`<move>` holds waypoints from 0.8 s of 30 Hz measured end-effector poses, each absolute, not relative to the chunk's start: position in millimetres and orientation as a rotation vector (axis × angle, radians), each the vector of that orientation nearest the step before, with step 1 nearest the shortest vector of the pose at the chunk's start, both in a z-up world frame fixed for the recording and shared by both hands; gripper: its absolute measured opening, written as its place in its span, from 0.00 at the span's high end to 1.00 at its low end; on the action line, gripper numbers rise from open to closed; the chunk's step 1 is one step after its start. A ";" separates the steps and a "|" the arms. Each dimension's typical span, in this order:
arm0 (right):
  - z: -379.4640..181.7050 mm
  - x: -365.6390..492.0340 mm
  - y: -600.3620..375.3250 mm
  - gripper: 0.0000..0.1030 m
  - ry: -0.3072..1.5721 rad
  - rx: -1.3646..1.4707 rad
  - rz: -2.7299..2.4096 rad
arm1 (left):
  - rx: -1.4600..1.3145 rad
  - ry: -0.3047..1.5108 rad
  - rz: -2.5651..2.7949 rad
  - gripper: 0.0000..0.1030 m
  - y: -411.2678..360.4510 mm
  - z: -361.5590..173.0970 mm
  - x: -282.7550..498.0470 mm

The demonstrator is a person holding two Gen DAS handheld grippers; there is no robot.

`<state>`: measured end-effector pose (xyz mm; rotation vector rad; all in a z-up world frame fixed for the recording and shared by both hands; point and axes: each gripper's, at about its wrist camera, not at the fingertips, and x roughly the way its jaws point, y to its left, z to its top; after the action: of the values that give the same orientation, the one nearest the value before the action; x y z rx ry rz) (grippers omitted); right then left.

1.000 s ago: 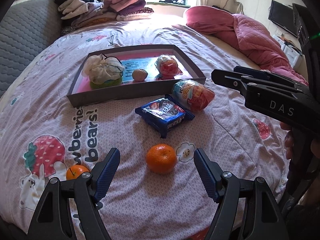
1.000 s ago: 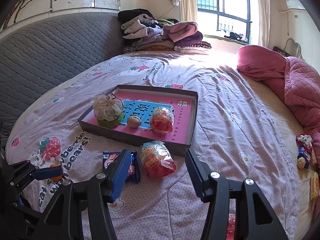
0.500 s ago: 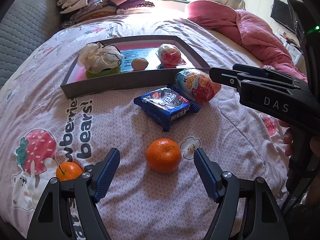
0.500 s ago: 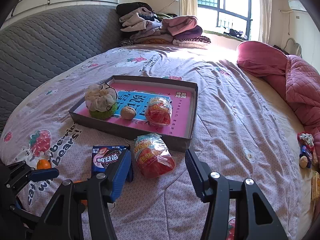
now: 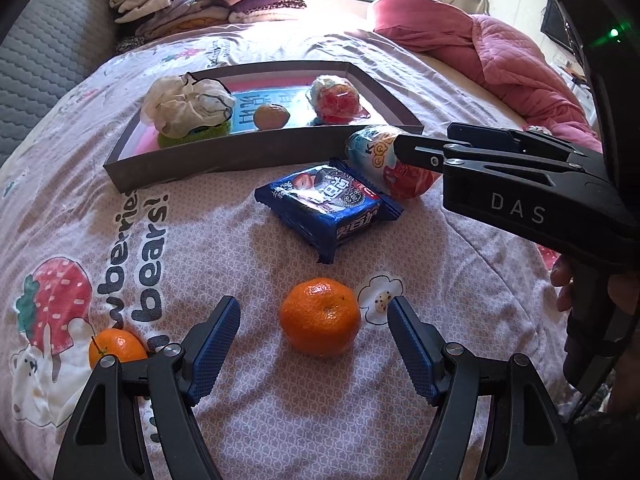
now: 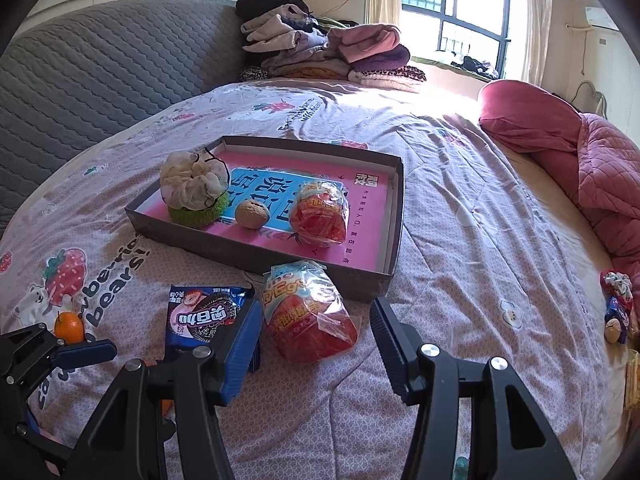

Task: Organize objects
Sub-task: 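Move left gripper toward orange while right gripper approaches wrapped candy egg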

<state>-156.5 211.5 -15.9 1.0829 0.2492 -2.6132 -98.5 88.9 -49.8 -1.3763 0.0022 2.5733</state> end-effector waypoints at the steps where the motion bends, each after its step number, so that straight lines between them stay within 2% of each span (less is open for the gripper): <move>1: -17.3 -158.6 211.2 0.46 0.255 1.086 -2.618 | -1.377 -0.003 2.570 0.25 89.0 -50.5 -99.5; 10: -29.8 -174.1 212.6 0.41 0.186 1.124 -2.565 | -1.374 -0.030 2.559 0.25 89.1 -55.7 -108.1; 24: -42.4 -185.4 211.9 0.40 0.112 1.159 -2.534 | -1.362 -0.032 2.559 0.26 89.9 -62.2 -114.0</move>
<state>-185.4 211.9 -42.4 1.1592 0.1118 -2.5344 -114.0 89.9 -62.2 -1.3619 -0.0316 2.5586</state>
